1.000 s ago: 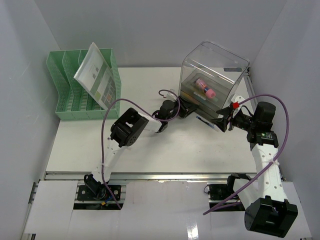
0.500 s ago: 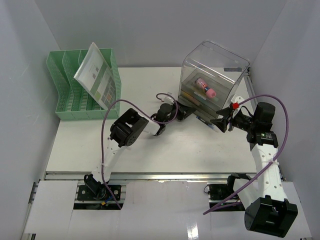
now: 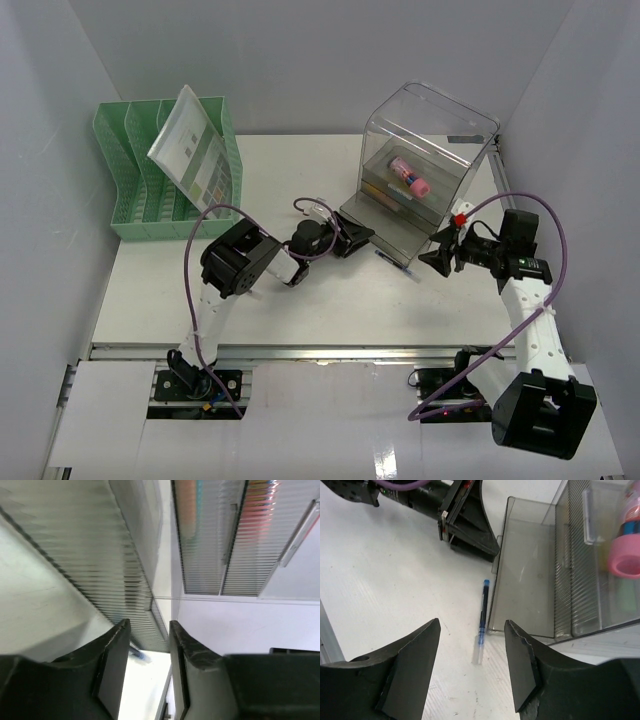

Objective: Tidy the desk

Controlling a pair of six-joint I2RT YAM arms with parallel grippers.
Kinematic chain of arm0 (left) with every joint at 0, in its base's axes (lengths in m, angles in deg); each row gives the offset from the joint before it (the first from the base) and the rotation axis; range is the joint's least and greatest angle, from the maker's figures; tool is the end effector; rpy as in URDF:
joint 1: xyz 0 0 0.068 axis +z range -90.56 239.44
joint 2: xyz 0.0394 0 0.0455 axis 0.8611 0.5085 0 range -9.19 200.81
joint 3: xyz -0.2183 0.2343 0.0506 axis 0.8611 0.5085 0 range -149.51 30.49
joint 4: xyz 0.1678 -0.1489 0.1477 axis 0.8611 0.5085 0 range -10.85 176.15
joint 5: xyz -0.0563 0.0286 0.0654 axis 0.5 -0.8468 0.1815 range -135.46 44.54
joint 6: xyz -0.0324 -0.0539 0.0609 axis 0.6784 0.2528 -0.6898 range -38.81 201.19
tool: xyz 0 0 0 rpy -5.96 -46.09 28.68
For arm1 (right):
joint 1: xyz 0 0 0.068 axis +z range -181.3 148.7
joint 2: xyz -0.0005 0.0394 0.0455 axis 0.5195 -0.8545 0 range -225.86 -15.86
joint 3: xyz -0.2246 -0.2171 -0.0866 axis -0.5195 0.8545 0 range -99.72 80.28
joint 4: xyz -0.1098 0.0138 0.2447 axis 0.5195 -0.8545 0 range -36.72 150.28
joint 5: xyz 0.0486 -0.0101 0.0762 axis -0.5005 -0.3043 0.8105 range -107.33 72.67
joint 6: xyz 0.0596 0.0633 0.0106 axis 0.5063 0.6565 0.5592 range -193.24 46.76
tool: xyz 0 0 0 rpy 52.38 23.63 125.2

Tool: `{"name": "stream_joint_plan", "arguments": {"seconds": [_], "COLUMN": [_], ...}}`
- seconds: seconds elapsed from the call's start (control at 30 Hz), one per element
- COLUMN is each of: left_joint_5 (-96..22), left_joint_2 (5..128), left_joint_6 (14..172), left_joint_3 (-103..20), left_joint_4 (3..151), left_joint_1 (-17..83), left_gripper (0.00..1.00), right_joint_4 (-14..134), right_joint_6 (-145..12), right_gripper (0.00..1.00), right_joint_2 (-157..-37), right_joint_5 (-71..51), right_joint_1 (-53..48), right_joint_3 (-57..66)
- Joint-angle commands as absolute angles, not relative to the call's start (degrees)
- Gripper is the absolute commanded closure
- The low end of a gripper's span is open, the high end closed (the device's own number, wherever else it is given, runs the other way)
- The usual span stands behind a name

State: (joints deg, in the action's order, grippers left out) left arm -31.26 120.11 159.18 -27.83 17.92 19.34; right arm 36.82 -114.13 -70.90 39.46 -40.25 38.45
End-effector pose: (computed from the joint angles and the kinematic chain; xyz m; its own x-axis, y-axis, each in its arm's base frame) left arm 0.3754 -0.3411 0.1142 -0.8185 -0.5504 -0.1645 0.0417 0.2286 -0.9726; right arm 0.1994 0.0344 0.3041 -0.0679 -0.3522 -0.9335 -0.8229 0.5487 -0.1472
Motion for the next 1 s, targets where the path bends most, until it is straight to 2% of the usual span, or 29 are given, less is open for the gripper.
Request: {"name": "stream_joint_plan", "arguments": {"seconds": [0.0, 0.1, 0.3, 0.43, 0.7, 0.97], "left_joint_5": [-28.32, -27.24, -31.82, -38.91, -55.26, -57.18], "left_joint_2": [112.12, 106.62, 89.61, 74.98, 42.29, 15.86], "left_joint_6": [155.2, 149.88, 132.19, 120.99, 113.56, 119.74], "left_joint_3": [-24.84, -21.62, -12.46, -8.62, -0.6, 7.98], "left_joint_4": [19.06, 21.34, 31.61, 45.27, 75.02, 91.46], "left_joint_1": [20.98, 21.89, 22.76, 22.8, 23.38, 23.58], "left_gripper": [0.3, 0.17, 0.08, 0.02, 0.02, 0.02], "right_joint_4": [26.62, 23.61, 25.74, 25.93, 30.95, 35.3], "right_joint_6": [-126.55, -128.27, -121.11, -113.44, -106.68, -104.35], "right_gripper": [0.33, 0.28, 0.17, 0.12, 0.13, 0.25], "right_joint_2": [-70.96, -70.68, -72.44, -77.33, -89.78, -97.19], "right_joint_5": [39.0, 28.28, 3.33, -8.37, -18.55, -18.18], "right_joint_1": [-38.87, -33.33, -16.09, -11.51, -7.49, -7.3], "right_joint_3": [36.25, 36.72, 40.14, 39.93, 38.38, 36.17]}}
